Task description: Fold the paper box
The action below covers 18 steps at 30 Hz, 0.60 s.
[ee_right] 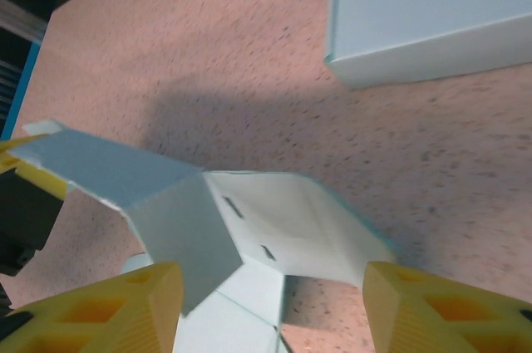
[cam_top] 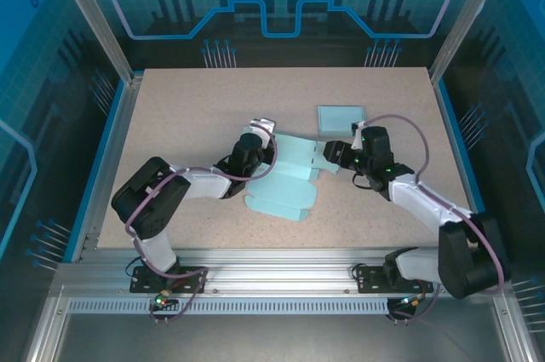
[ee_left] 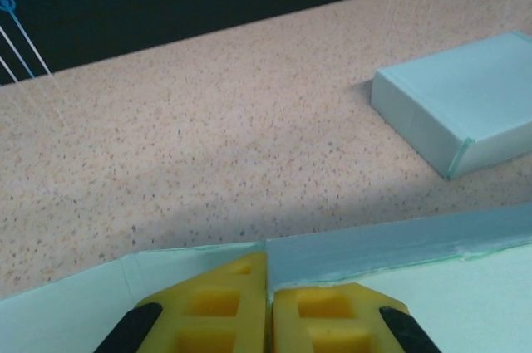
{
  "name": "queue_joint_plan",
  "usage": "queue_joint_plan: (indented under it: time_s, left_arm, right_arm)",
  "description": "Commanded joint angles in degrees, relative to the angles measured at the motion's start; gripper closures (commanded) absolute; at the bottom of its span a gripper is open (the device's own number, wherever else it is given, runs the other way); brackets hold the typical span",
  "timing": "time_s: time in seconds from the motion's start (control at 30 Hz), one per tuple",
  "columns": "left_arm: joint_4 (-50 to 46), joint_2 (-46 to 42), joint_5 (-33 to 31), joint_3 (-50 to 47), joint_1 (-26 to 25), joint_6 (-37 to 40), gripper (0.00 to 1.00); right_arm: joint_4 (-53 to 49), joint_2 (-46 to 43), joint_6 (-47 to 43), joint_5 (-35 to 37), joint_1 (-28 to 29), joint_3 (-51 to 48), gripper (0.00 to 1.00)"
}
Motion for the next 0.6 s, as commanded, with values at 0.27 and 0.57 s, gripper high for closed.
queue_joint_plan:
  time_s: [0.27, 0.57]
  left_arm:
    - [25.8, 7.3, -5.3, -0.7, -4.7, 13.8, 0.9]
    - [27.7, 6.9, -5.8, -2.5, -5.9, 15.7, 0.9]
  right_arm:
    - [-20.9, -2.6, -3.2, -2.4, -12.9, 11.3, 0.3]
    - [-20.6, 8.3, -4.5, -8.7, -17.4, 17.0, 0.36]
